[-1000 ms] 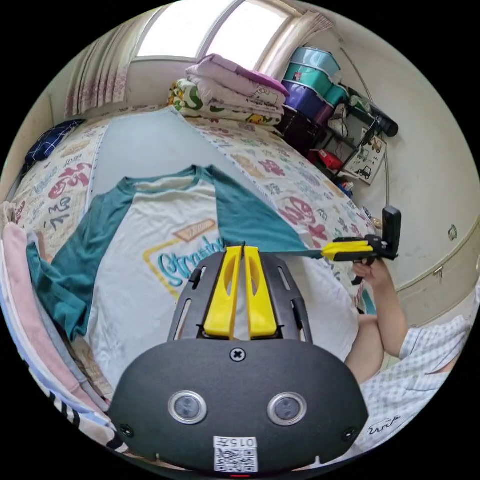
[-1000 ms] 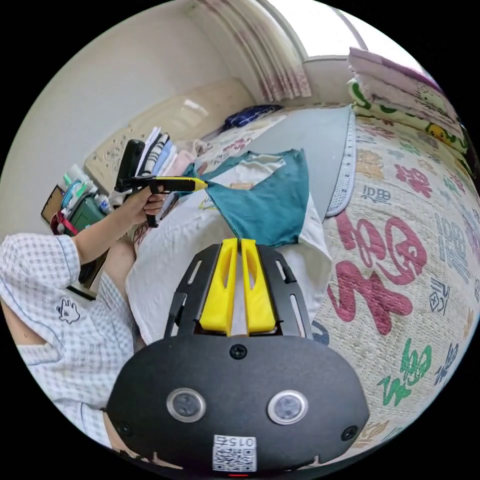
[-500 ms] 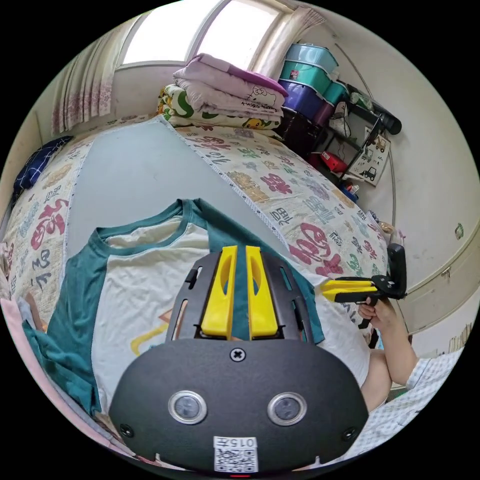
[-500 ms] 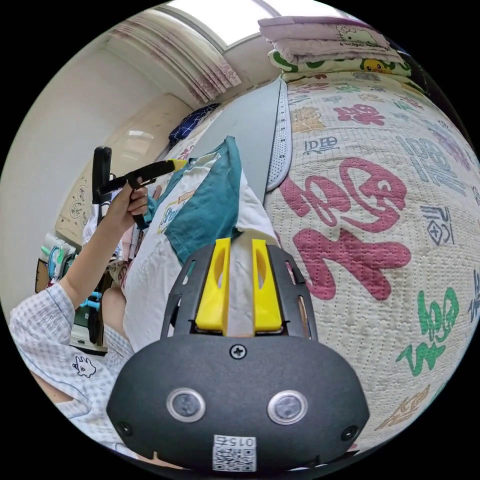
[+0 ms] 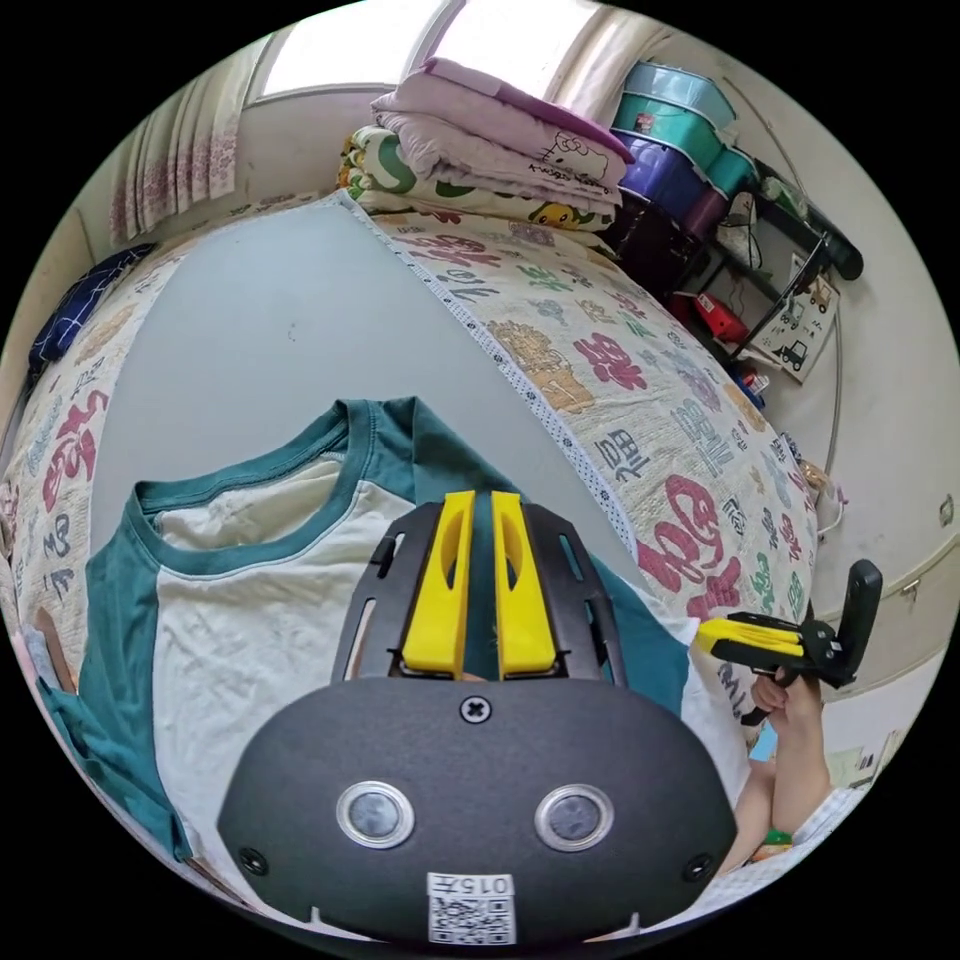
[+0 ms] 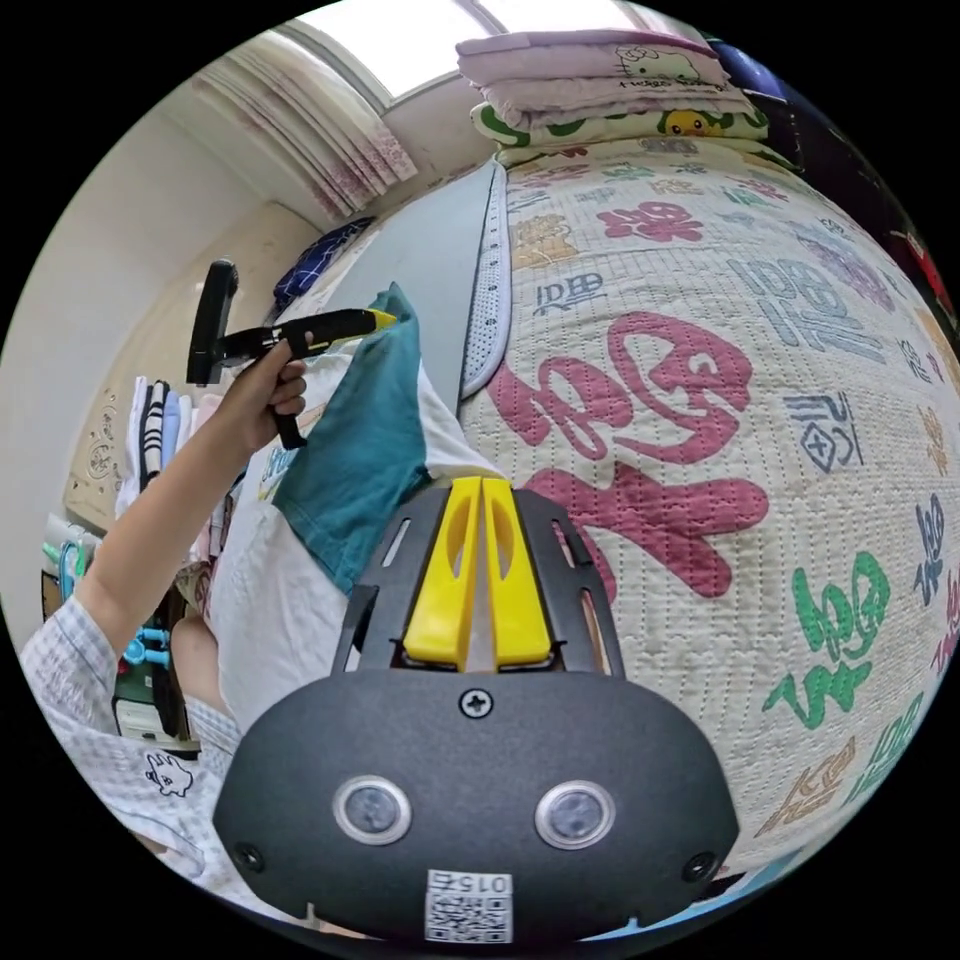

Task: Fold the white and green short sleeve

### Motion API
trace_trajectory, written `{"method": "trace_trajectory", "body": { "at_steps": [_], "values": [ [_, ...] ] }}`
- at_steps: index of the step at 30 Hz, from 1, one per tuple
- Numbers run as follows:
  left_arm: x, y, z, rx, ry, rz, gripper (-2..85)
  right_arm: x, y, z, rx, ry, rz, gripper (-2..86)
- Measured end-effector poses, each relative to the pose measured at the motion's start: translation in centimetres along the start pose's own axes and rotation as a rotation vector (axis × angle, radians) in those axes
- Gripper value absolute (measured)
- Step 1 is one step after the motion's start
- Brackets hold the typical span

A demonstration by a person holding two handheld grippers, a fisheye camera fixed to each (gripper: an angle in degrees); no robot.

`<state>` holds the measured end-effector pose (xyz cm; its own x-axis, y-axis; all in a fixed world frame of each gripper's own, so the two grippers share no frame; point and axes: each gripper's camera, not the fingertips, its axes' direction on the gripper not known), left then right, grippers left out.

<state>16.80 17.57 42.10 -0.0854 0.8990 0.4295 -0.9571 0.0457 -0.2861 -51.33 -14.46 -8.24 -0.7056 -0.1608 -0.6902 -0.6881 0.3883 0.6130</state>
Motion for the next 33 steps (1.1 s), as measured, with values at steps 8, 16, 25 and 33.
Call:
{"method": "trace_trajectory", "body": {
  "at_steps": [8,16,25,33],
  "values": [
    [-1.0,13.4,-8.4,-0.091,0.097,0.074,8.0,-4.5,4.6,1.6,-0.086,-0.233,-0.455,5.5],
    [-1.0,21.3,-9.5,-0.115,0.106,0.030,6.7,-5.4,7.8,9.1,-0.251,-0.048,-0.618,5.1],
    [0.7,24.2,-13.5,-0.093,0.107,0.038,0.1,-3.5,9.0,12.3,-0.263,0.001,-0.662,-0.5],
    [2.3,30.2,-19.9,0.018,-0.060,-0.002,4.5,-0.6,7.9,15.0,-0.269,-0.049,-0.603,-0.9]
  ]
}}
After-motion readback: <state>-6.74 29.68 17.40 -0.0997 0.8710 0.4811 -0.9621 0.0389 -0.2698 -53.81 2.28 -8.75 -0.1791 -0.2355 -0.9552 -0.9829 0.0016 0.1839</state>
